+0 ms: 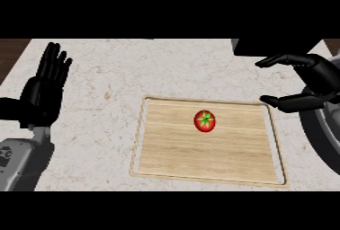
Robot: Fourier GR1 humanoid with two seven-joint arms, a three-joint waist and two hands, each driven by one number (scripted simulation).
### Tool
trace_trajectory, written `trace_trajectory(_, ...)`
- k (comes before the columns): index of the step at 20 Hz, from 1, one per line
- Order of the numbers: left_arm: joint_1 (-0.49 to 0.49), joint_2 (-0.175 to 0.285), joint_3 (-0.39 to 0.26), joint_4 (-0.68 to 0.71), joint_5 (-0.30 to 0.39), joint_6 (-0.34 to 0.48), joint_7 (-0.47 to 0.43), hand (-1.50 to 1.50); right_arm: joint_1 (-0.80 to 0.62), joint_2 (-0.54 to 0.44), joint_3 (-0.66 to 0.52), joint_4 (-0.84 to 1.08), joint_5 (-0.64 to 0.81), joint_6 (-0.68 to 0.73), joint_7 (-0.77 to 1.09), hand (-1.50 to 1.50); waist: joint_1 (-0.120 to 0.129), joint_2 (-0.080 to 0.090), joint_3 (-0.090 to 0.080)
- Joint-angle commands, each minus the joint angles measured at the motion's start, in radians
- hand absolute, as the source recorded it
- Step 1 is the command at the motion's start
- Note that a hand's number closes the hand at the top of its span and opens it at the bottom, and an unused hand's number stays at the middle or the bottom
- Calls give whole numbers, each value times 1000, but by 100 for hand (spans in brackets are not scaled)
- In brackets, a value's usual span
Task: Pick the tomato from the tray and place it in the pot
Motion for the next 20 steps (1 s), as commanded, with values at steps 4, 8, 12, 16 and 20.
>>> trace_trajectory(4,16,-28,-18,-11,-27,5,-7,0,-66,-24,33,272,217,90,-455,-150,2,-6,-1)
trace_trajectory(8,61,-15,5,-45,-6,-16,20,0,-136,-91,76,255,322,90,-386,-150,-12,-15,-4)
trace_trajectory(12,35,-54,0,22,-39,1,-26,0,-199,-67,176,210,433,97,-261,-150,-22,-13,-5)
trace_trajectory(16,24,-25,29,3,-39,-6,17,0,-187,-54,216,29,479,124,-111,-150,-43,-24,-5)
trace_trajectory(20,40,-49,33,22,-48,-33,-5,0,-169,16,214,-21,525,139,17,-150,-40,-20,-5)
